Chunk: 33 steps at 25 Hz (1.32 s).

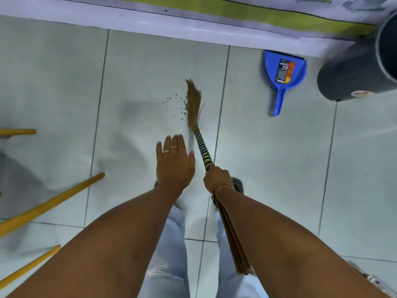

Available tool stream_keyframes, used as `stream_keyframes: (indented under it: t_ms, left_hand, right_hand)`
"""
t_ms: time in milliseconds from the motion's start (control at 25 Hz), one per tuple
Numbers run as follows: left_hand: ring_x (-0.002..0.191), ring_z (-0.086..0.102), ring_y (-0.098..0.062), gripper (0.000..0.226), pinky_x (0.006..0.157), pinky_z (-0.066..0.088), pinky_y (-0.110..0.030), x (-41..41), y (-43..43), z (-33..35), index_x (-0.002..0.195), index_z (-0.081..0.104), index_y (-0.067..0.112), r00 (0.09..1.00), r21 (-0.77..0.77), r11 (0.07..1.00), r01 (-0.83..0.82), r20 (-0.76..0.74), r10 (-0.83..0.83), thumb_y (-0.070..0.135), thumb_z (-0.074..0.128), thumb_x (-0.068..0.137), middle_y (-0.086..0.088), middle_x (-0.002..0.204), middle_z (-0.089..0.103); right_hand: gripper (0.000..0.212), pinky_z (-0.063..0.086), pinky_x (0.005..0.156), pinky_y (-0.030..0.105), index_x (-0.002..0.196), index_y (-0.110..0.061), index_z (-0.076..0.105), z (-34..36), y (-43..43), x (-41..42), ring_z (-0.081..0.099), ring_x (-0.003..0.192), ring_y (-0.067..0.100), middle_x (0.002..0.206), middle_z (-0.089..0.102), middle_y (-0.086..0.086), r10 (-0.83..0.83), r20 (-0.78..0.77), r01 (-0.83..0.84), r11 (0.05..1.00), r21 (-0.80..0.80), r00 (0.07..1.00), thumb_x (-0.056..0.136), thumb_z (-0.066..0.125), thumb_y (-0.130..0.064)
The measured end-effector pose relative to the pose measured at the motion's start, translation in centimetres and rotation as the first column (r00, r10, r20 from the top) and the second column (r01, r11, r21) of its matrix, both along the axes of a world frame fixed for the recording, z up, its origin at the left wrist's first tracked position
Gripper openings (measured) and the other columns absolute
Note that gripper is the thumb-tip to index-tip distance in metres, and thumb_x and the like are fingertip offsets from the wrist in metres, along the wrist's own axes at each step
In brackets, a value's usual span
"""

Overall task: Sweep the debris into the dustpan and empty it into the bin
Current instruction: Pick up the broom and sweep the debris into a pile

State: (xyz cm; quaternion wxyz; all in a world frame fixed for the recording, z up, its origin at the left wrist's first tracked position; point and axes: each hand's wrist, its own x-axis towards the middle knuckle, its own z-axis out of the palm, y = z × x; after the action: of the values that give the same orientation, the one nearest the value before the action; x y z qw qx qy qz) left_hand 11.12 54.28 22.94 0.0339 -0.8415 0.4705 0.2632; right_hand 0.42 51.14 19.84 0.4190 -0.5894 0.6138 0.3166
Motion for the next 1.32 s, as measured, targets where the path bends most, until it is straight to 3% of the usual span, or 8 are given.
stream_keyframes:
  t_ms: [240, 560, 680, 800, 960, 1320]
  left_hand:
    - [0.134, 0.040, -0.034, 0.055, 0.115, 0.024, -0.051, 7.2, 2.5, 0.3, 0.135, 0.039, -0.004, 0.997, -0.051, 0.999, -0.018, 0.075, 0.021, 0.031, 0.045, 0.092, -0.023, 0.137, 0.052]
    - [0.142, 0.026, -0.031, 0.057, 0.119, 0.015, -0.046, 8.4, 3.4, 2.4, 0.142, 0.027, 0.000, 1.000, -0.089, 0.996, -0.013, 0.006, 0.014, 0.032, 0.038, 0.096, -0.018, 0.148, 0.038]
    - [0.142, 0.025, -0.030, 0.058, 0.120, 0.015, -0.044, 8.3, 4.1, 3.2, 0.143, 0.025, 0.001, 0.998, -0.100, 0.994, 0.054, -0.012, -0.056, 0.033, 0.037, 0.097, -0.017, 0.149, 0.037]
    - [0.143, 0.023, -0.031, 0.058, 0.121, 0.015, -0.042, 9.3, 4.8, 3.5, 0.144, 0.023, 0.001, 0.993, -0.092, 0.991, 0.098, -0.052, -0.103, 0.032, 0.037, 0.097, -0.018, 0.150, 0.034]
    - [0.142, 0.025, -0.033, 0.058, 0.119, 0.016, -0.043, 11.7, 6.6, 3.2, 0.143, 0.025, -0.001, 0.996, -0.060, 0.995, 0.075, -0.035, -0.077, 0.031, 0.039, 0.097, -0.021, 0.149, 0.035]
    - [0.142, 0.025, -0.033, 0.057, 0.118, 0.018, -0.045, 15.2, 8.4, 2.6, 0.142, 0.026, 0.000, 0.998, -0.029, 0.998, -0.057, 0.005, 0.057, 0.031, 0.039, 0.096, -0.021, 0.148, 0.037]
  right_hand:
    - [0.040, 0.046, 0.087, 0.037, 0.134, -0.016, 0.042, -1.4, 3.0, 6.8, 0.056, 0.113, 0.034, 0.123, 0.060, 0.014, -0.040, 0.042, 0.041, 0.999, -0.016, 0.998, 0.096, 0.034, -0.022]
    - [0.043, 0.044, 0.074, 0.036, 0.143, -0.024, 0.029, 2.4, 6.1, 6.5, 0.061, 0.096, 0.037, 0.107, 0.066, 0.020, -0.124, 0.134, 0.155, 0.956, -0.250, 0.983, 0.100, 0.027, -0.027]
    - [0.045, 0.047, 0.083, 0.039, 0.145, -0.023, 0.027, 3.1, 7.2, 5.9, 0.059, 0.105, 0.039, 0.116, 0.063, 0.022, -0.289, 0.061, 0.296, 0.937, -0.186, 0.955, 0.101, 0.027, -0.026]
    - [0.039, 0.044, 0.084, 0.034, 0.136, -0.011, 0.039, 3.3, 9.1, 6.5, 0.057, 0.113, 0.036, 0.124, 0.060, 0.019, -0.434, -0.056, 0.431, 0.900, -0.066, 0.899, 0.099, 0.032, -0.018]
    - [0.033, 0.043, 0.096, 0.034, 0.124, -0.004, 0.050, 3.6, 12.7, 9.3, 0.055, 0.118, 0.033, 0.127, 0.059, 0.017, -0.464, -0.080, 0.470, 0.880, 0.068, 0.882, 0.097, 0.037, -0.015]
    - [0.035, 0.043, 0.097, 0.035, 0.129, -0.005, 0.049, 2.0, 13.7, 15.4, 0.053, 0.121, 0.032, 0.131, 0.057, 0.015, -0.464, -0.011, 0.462, 0.880, 0.110, 0.886, 0.098, 0.034, -0.015]
